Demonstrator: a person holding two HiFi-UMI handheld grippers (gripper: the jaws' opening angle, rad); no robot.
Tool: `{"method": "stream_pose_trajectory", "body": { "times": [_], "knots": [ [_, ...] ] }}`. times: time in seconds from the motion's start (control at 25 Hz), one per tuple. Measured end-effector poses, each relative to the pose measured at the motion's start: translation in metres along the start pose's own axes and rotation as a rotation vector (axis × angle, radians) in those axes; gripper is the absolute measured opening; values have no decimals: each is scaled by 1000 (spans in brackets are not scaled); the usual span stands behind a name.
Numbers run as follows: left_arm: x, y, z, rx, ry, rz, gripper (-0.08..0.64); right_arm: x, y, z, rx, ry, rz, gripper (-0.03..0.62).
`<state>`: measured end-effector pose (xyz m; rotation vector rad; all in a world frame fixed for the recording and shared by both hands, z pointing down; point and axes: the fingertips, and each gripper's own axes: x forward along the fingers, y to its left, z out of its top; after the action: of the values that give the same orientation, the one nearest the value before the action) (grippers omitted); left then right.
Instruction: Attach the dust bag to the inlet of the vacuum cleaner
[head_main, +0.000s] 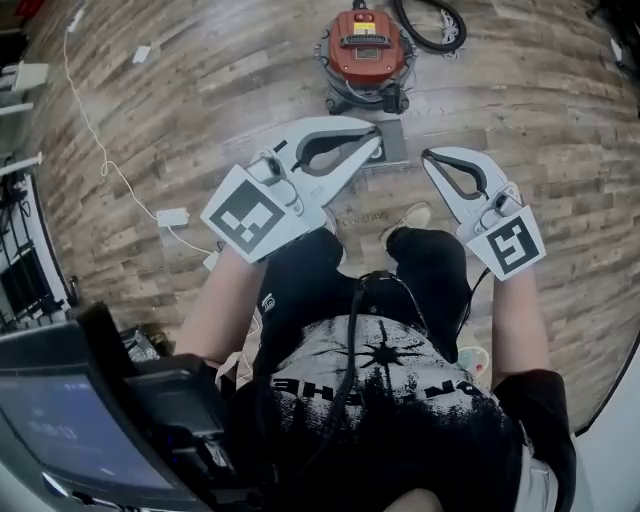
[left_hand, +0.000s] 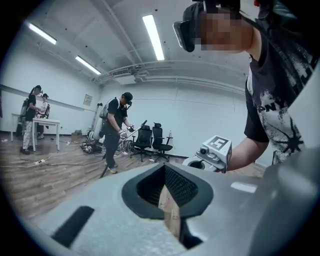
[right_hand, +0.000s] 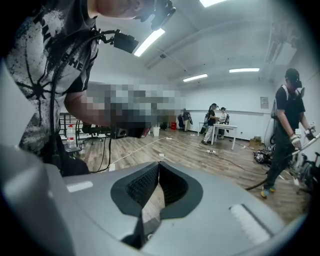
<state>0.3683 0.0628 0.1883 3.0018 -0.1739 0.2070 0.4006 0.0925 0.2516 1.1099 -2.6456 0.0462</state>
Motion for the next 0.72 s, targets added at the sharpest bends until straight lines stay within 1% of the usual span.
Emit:
{"method": "stream_pose_trajectory", "body": {
  "times": [0.16, 0.24, 0.32, 0.4, 0.52, 0.6, 0.72],
  "knots": [
    [29, 33, -68, 9, -42, -52, 0, 31, -7, -135, -51, 161, 46, 49],
    [45, 49, -108, 30, -62, -81, 0, 51, -6, -214, -59, 248, 83, 74],
    [60, 62, -155, 54, -67, -102, 0, 74, 2, -296, -55, 313, 125, 115],
    [72, 74, -205, 65, -64, -113, 0, 97, 9, -380, -59, 385, 163, 161],
    [86, 91, -269, 67, -56, -121, 0, 130, 19, -497, -88, 515, 214, 195],
    [93, 99, -303, 64, -46, -129, 0, 145, 28, -570, -101, 618, 260, 209],
    [98, 104, -338, 54, -41, -139, 0, 154, 44, -670, -122, 793, 343, 220]
  ]
}}
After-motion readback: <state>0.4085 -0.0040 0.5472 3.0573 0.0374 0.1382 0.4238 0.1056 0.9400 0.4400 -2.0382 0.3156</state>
